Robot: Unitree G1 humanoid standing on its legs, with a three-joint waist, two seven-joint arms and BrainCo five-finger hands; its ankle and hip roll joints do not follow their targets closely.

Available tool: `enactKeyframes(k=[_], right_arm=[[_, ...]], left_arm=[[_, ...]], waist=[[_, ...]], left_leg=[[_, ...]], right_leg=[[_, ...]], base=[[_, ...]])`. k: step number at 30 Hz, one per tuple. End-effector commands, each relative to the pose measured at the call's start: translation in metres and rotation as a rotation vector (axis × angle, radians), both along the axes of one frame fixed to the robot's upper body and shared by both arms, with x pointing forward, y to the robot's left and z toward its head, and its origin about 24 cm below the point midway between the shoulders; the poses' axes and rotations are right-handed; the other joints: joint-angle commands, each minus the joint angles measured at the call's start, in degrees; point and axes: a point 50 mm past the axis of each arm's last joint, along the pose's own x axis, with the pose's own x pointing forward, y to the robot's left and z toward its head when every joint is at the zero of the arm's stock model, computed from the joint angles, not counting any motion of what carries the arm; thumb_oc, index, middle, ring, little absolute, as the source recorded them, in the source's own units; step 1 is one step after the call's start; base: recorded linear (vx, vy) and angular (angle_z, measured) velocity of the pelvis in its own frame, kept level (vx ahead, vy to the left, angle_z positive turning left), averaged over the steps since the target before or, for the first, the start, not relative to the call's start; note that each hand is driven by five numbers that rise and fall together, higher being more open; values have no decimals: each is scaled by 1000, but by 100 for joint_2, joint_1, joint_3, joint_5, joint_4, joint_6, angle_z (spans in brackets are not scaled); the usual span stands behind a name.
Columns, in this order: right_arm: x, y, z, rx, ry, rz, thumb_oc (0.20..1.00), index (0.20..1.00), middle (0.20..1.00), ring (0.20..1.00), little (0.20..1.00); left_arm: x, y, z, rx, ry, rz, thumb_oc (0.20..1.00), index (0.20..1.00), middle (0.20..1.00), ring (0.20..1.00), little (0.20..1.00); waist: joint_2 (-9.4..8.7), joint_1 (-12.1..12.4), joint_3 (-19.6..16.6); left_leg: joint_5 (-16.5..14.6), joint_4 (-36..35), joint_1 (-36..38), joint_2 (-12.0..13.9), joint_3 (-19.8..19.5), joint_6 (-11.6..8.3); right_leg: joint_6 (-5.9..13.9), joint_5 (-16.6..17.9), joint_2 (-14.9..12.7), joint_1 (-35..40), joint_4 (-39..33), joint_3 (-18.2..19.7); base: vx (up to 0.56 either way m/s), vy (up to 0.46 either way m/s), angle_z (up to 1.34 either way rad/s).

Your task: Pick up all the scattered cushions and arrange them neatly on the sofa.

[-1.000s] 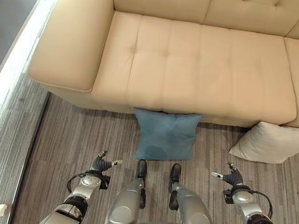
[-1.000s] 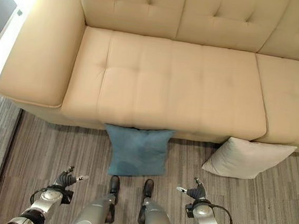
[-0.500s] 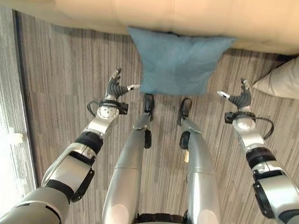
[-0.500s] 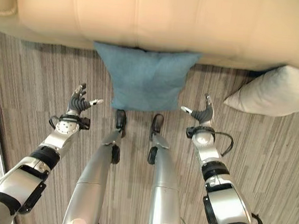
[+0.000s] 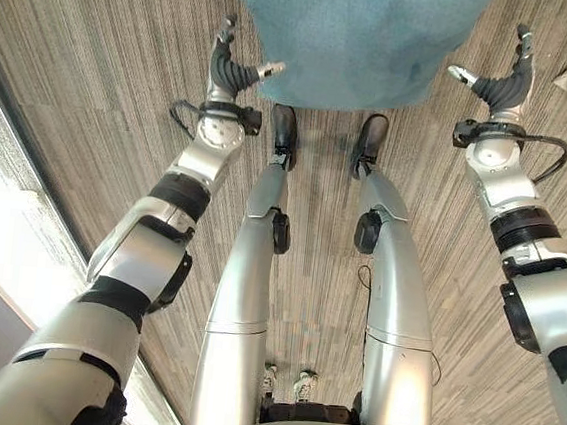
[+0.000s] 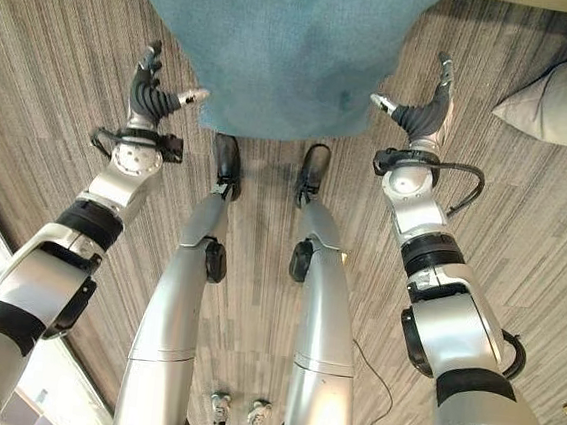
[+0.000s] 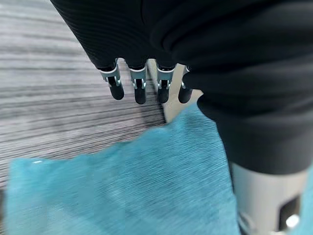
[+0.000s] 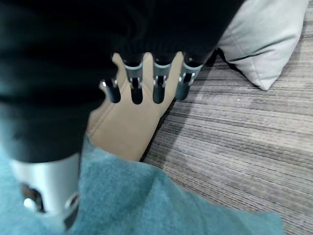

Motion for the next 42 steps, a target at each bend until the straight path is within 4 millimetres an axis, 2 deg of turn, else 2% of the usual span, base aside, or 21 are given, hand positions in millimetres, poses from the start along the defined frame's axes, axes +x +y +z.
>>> enactKeyframes(k=[1, 4, 9, 13, 14, 18, 22, 23, 24, 25, 30, 36, 37, 38, 39, 42], right_arm=[[-6, -8, -22, -19, 26, -10, 1000, 1000, 1000, 1000, 1000], [-4, -5, -7, -28, -9, 8, 1000, 1000, 1000, 1000, 1000], [-3, 20, 31, -53, -98, 138, 1000, 1000, 1000, 1000, 1000], [-2, 42, 48, -73, -122, 239, 1000, 1000, 1000, 1000, 1000], [-2, 42, 48, -73, -123, 239, 1000, 1000, 1000, 1000, 1000], [1, 84, 66, -132, -139, 330, 1000, 1000, 1000, 1000, 1000], [-1, 118, 69, -136, -142, 407, 1000, 1000, 1000, 1000, 1000], [-2, 123, 69, -130, -144, 423, 514, 514, 514, 514, 514], [-3, 129, 69, -128, -148, 442, 200, 200, 200, 200, 200], [-4, 134, 70, -119, -157, 459, 200, 200, 200, 200, 200], [-13, 138, 72, -33, -226, 510, 200, 200, 200, 200, 200], [-18, 108, 63, -7, -268, 467, 200, 200, 200, 200, 200], [-19, 99, 57, 0, -266, 446, 200, 200, 200, 200, 200], [-19, 99, 56, 0, -264, 446, 200, 200, 200, 200, 200], [-21, 92, 47, 21, -263, 436, 200, 200, 200, 200, 200], [-29, 85, 18, 66, -237, 448, 200, 200, 200, 200, 200]], left_arm=[[-7, 12, -28, -29, 33, 43, 1000, 1000, 1000, 1000, 1000], [-5, 8, -11, -32, -17, 33, 1000, 1000, 1000, 1000, 1000], [-2, -9, 21, -31, -89, -30, 1000, 1000, 1000, 1000, 1000], [-1, -25, 29, -62, -99, -101, 1000, 1000, 1000, 1000, 1000], [-1, -25, 29, -63, -100, -101, 1000, 1000, 1000, 1000, 1000], [1, -57, 45, -34, -120, -184, 1000, 1000, 1000, 1000, 1000], [-3, -80, 59, -27, -161, -243, 1000, 1000, 1000, 1000, 1000], [-4, -84, 63, -35, -175, -253, 649, 649, 649, 649, 649], [-6, -87, 66, -47, -191, -268, 351, 351, 351, 351, 351], [-8, -90, 69, -67, -206, -284, 200, 200, 200, 200, 200], [-16, -94, 70, -155, -258, -331, 200, 200, 200, 200, 200], [-20, -80, 46, -173, -240, -328, 200, 200, 200, 200, 200], [-22, -76, 41, -183, -242, -332, 200, 200, 200, 200, 200], [-22, -76, 39, -183, -240, -332, 200, 200, 200, 200, 200], [-26, -74, 30, -208, -237, -343, 200, 200, 200, 200, 200], [-36, -73, 2, -251, -202, -378, 200, 200, 200, 200, 200]], waist=[[154, -127, -741], [156, -141, -732], [148, -123, -795], [151, -100, -846], [153, -101, -848], [175, -45, -930], [199, 7, -1033], [203, 10, -1061], [208, 17, -1093], [214, 21, -1119], [219, 14, -1330], [216, -15, -1408], [218, -12, -1409], [221, -13, -1392], [224, -14, -1404], [248, 13, -1419]], left_leg=[[-618, 565, -352, 95, -311, -141], [-648, 680, -566, 88, -327, -130], [-676, 851, -937, 56, -367, -103], [-670, 967, -1126, 46, -374, -104], [-672, 974, -1137, 46, -375, -104], [-666, 1063, -1361, 22, -401, -106], [-653, 1083, -1454, -5, -388, -87], [-655, 1087, -1467, -17, -389, -85], [-645, 1079, -1475, -21, -398, -87], [-636, 1074, -1474, -21, -402, -95], [-596, 877, -1238, -38, -402, -134], [-451, 367, -529, -27, -426, -271], [-411, 217, -287, -23, -447, -326], [-401, 192, -242, -24, -453, -328], [-344, 5, 58, -11, -472, -397], [-218, -525, 932, -14, -550, -535]], right_leg=[[957, -199, -181, -39, 252, 402], [965, -217, -183, -243, 357, 432], [967, -249, -158, -629, 545, 451], [956, -258, -147, -795, 651, 447], [956, -260, -147, -805, 656, 447], [957, -245, -131, -1007, 717, 443], [960, -237, -100, -1114, 769, 434], [956, -233, -89, -1118, 759, 435], [954, -237, -82, -1122, 750, 432], [953, -234, -77, -1115, 743, 429], [951, -202, -12, -892, 560, 388], [971, -115, 33, -184, 168, 286], [978, -90, 22, 70, 41, 237], [977, -83, 22, 116, 19, 229], [973, -72, 19, 396, -111, 160], [977, -56, 14, 1185, -458, 50]], base=[[34, -23, -1], [46, -16, -1], [35, -10, 0], [9, -4, 0], [0, 0, 0], [0, 0, 0], [0, 0, 0], [0, 0, 0], [-8, -4, -3], [-7, -8, -3], [-13, 3, -2], [-50, -21, -2], [-55, -43, 3], [-62, -38, 2], [-46, -20, 2], [-25, -48, 7]])
